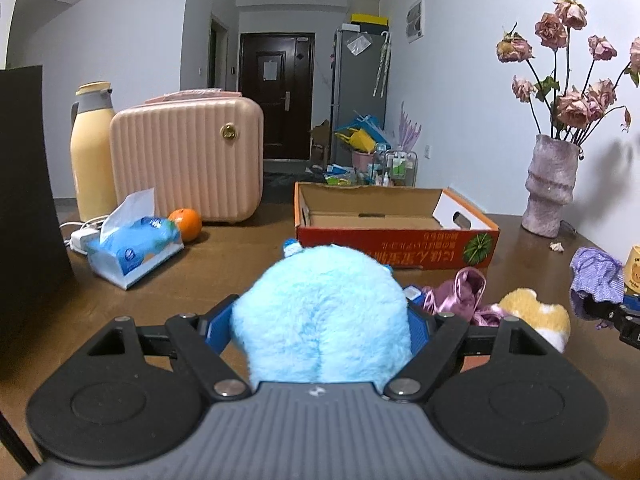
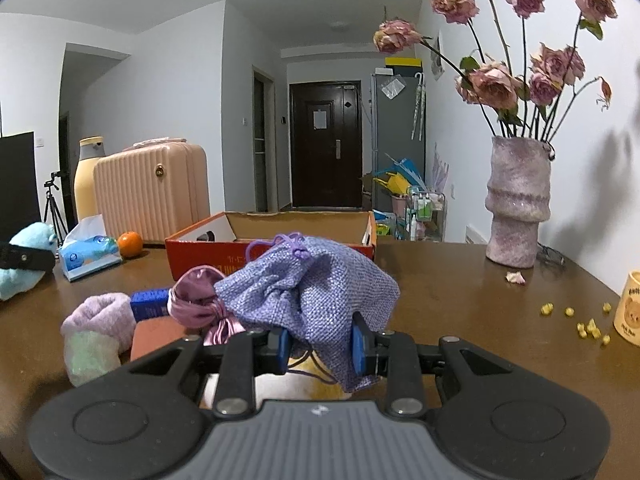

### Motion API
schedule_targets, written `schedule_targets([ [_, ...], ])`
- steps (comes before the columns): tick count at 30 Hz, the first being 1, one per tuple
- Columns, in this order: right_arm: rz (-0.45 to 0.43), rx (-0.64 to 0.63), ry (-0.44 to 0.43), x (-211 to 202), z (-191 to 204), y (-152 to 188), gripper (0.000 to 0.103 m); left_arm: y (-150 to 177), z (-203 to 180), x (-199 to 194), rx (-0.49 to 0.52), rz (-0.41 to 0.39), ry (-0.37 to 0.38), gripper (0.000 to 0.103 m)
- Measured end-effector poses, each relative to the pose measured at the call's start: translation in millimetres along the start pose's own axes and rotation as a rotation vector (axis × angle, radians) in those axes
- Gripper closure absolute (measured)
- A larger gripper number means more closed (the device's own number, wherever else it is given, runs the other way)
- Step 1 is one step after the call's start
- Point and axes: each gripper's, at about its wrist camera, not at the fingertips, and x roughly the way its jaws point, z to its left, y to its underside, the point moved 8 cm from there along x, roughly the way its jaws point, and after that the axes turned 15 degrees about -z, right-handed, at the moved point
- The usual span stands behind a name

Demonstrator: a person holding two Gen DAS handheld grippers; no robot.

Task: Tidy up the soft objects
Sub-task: 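Lift purple pouch in right tool and blue plush in left tool toward box, then carry purple pouch in right tool and blue plush in left tool over box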

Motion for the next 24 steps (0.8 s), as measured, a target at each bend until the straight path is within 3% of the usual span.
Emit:
schedule_targets([
  [24, -0.083, -0.044, -0.072, 79, 19, -39, 0.075, -46, -22, 78, -0.005, -0.070, 0.055, 0.021],
])
